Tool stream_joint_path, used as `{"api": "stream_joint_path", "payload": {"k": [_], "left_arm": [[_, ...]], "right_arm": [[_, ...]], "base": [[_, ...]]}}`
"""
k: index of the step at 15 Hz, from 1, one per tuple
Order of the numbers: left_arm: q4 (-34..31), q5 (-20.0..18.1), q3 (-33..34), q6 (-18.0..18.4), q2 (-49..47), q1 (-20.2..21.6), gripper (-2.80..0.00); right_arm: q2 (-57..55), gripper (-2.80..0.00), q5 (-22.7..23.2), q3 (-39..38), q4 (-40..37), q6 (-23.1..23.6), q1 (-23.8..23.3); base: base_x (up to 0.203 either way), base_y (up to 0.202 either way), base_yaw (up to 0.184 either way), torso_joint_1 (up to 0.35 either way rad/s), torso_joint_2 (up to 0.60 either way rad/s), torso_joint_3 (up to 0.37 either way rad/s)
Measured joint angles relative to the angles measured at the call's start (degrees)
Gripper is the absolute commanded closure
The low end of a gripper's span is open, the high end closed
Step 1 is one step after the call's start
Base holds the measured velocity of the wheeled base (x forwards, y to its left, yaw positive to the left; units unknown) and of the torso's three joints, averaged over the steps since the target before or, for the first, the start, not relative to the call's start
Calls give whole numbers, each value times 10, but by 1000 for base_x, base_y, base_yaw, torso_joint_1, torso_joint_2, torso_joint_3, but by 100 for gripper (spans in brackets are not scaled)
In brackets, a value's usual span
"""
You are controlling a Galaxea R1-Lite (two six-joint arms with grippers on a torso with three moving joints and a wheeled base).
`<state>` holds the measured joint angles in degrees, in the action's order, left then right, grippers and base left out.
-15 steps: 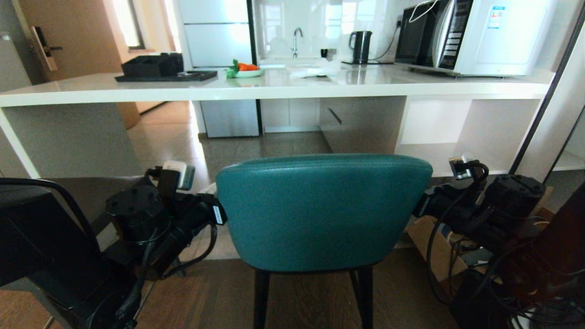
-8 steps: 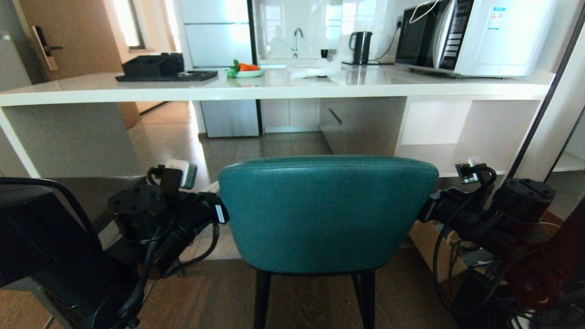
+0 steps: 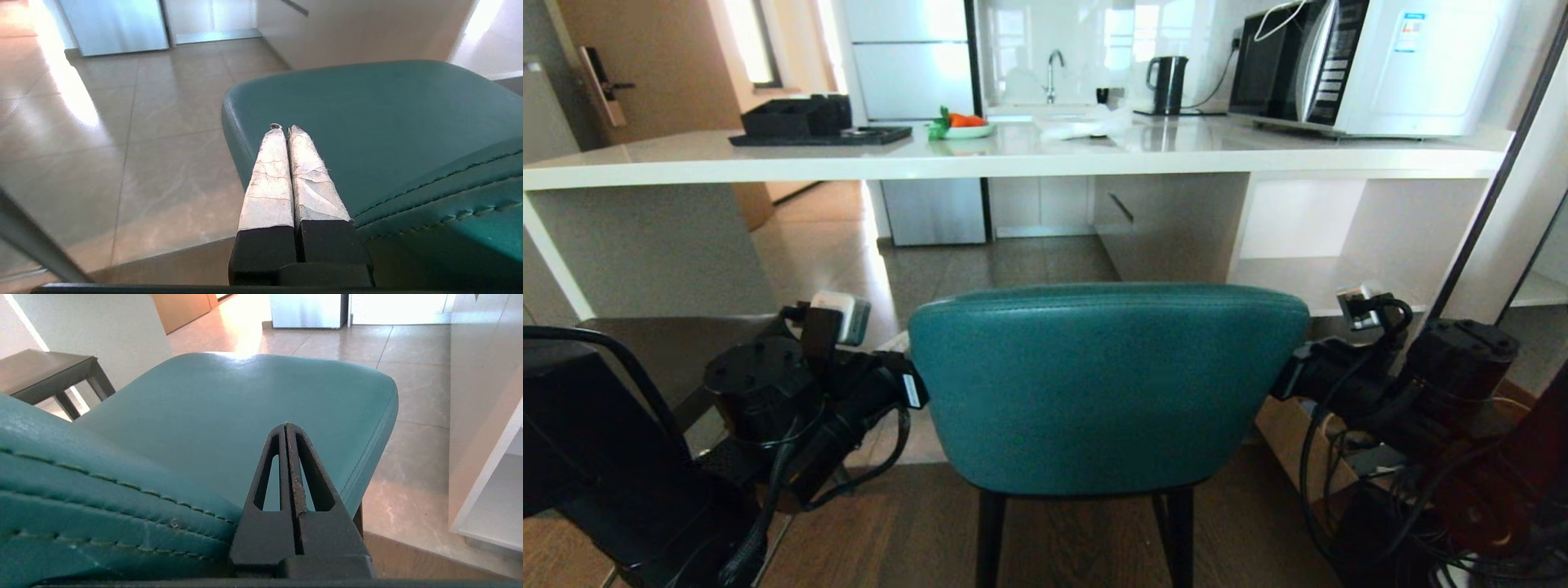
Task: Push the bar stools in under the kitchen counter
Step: Pull the blue chair out from under the dining table
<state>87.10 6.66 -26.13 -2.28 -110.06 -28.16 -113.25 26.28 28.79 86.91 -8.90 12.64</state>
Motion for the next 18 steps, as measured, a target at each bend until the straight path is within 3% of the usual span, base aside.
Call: {"api": "stream_joint_path", "payload": {"k": [2, 11, 18], "left_arm": [[-3, 15, 4, 2, 9, -1, 0], [9, 13, 19, -3, 36, 42, 0], [2, 10, 71, -4, 62, 88, 0]], "right_arm": [[10, 0, 0, -3, -3, -1, 0], [49, 0, 11, -26, 7, -7, -26], [59, 0, 76, -48, 4, -5, -124]], "base": [[0, 0, 0, 0, 0, 0], [0, 0, 0, 0, 0, 0], [0, 0, 0, 0, 0, 0]]}}
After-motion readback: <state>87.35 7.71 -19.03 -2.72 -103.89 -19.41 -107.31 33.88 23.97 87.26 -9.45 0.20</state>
